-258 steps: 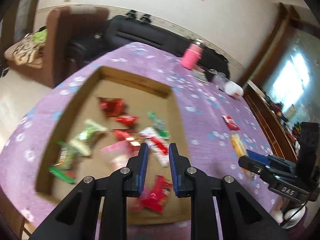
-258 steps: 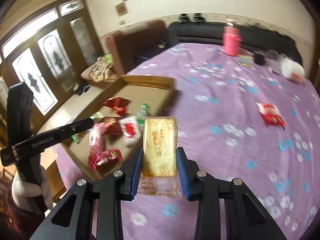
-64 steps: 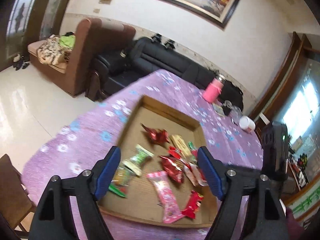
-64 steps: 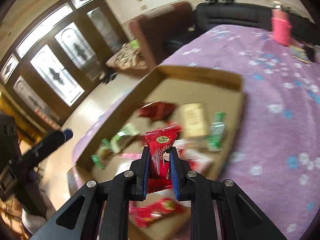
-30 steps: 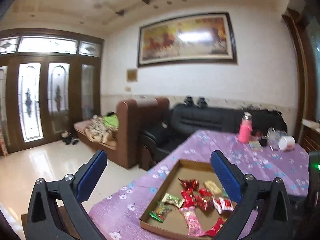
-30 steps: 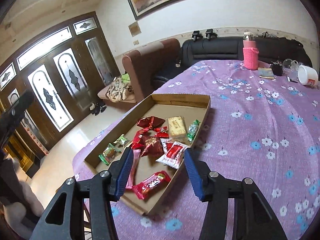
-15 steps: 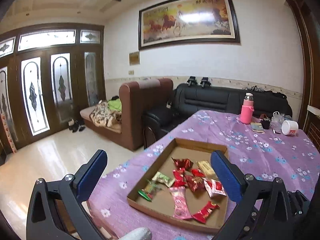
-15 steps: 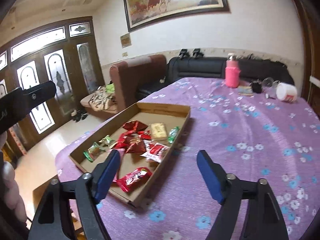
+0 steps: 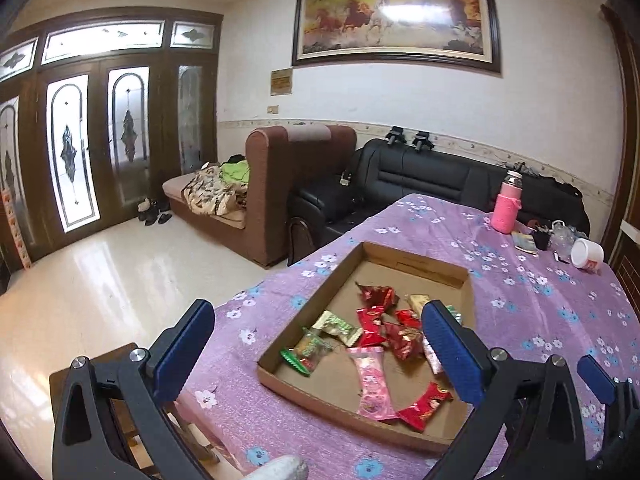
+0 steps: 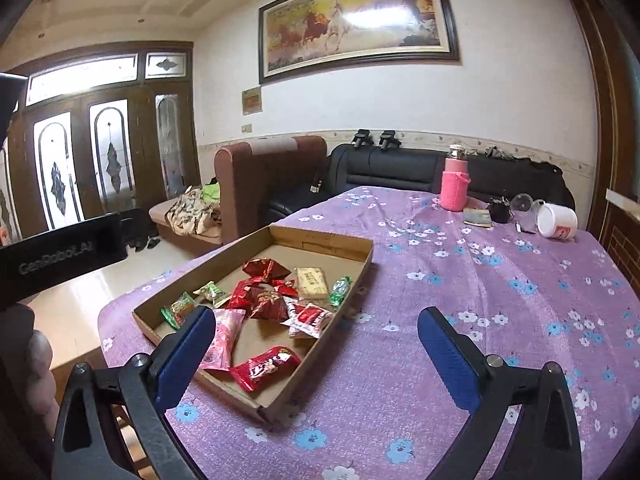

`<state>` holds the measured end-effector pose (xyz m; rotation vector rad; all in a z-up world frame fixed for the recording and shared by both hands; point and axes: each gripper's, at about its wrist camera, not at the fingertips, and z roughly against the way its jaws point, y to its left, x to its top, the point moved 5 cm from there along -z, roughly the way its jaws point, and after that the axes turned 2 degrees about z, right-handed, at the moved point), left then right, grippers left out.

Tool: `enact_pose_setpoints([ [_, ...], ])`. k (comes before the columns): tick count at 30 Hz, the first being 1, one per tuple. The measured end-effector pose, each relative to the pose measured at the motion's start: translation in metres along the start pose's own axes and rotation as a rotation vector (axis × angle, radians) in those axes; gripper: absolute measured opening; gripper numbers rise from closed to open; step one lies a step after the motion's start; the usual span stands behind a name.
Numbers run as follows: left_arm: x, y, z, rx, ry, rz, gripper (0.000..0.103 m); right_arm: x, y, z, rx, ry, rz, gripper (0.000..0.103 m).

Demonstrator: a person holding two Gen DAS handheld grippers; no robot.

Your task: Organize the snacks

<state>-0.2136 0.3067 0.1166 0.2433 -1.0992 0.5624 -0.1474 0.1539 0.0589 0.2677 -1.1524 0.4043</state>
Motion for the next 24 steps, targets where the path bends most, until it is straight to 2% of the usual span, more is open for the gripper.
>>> enact_pose_setpoints([
  [10, -0.018, 0.015, -0.022, -0.018, 0.084, 0.025, 0.103, -0.011, 0.04, -0.014, 0.023, 0.072, 0.111, 0.102],
  [19, -0.027, 0.012, -0.036, -0.024, 0.173, 0.014, 0.103, -0.014, 0.045, -0.021, 0.011, 0.107, 0.132, 0.102],
  [24, -0.03, 0.009, -0.035, -0.014, 0.168, -0.001, 0.103, -0.015, 0.041, -0.022, 0.005, 0.117, 0.12, 0.102],
])
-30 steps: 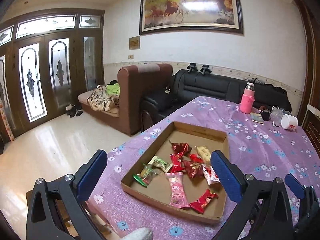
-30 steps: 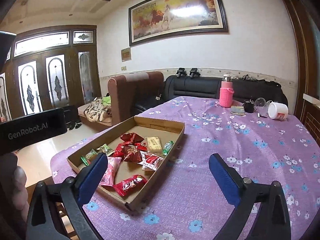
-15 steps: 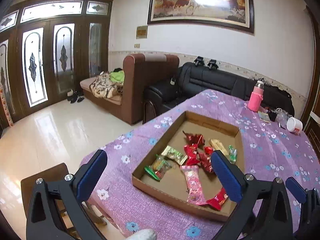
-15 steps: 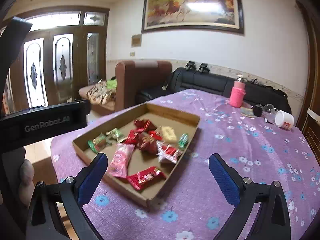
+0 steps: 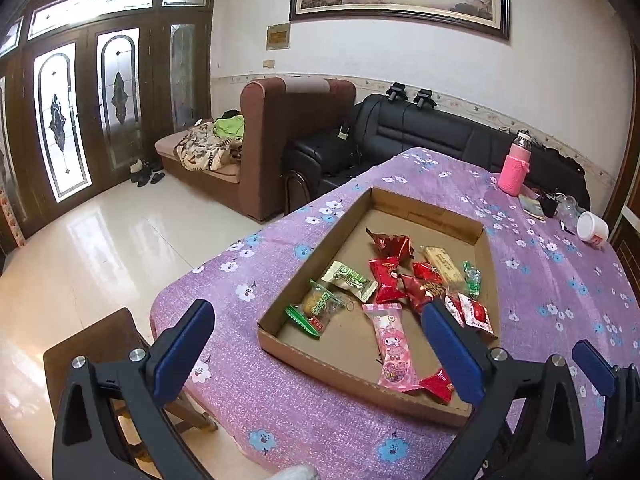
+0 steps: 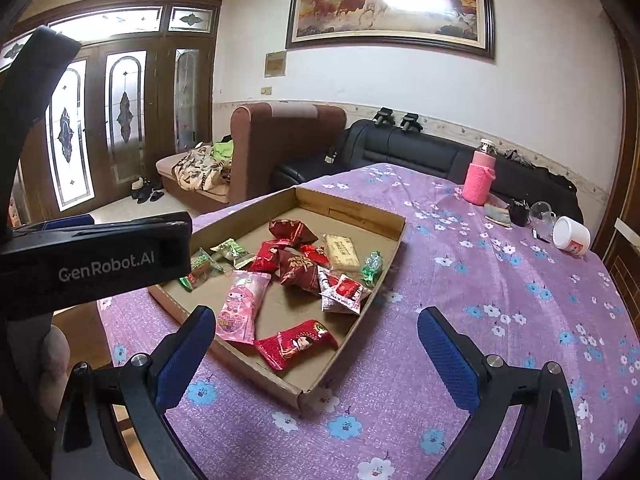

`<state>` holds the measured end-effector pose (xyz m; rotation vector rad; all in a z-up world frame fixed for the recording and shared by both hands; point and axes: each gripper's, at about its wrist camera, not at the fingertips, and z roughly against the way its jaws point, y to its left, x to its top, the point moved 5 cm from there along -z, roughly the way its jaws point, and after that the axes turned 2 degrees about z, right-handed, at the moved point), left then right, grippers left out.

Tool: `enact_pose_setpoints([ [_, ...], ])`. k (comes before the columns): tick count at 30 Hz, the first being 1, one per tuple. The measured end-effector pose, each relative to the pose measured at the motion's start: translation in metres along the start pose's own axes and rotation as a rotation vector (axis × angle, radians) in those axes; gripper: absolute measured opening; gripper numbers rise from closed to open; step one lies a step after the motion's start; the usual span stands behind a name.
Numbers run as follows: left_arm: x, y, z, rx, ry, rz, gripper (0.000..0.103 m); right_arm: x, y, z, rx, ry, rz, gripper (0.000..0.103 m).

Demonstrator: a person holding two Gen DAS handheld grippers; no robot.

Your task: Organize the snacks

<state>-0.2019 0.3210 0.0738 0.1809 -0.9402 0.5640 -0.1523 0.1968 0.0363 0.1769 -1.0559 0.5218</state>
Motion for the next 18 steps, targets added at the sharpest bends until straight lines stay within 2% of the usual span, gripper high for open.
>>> enact_pose_setpoints([
  [7, -0.002, -0.004, 0.001, 0.003, -0.002, -0.009, 0.103, -0.003, -0.002, 0.001, 0.003, 0.007, 0.003, 0.102],
  [18, -0.001, -0.02, 0.017, -0.003, -0.054, -0.069, 0.103, -0.005, -0.012, 0.007, -0.008, 0.005, -0.01, 0.102],
])
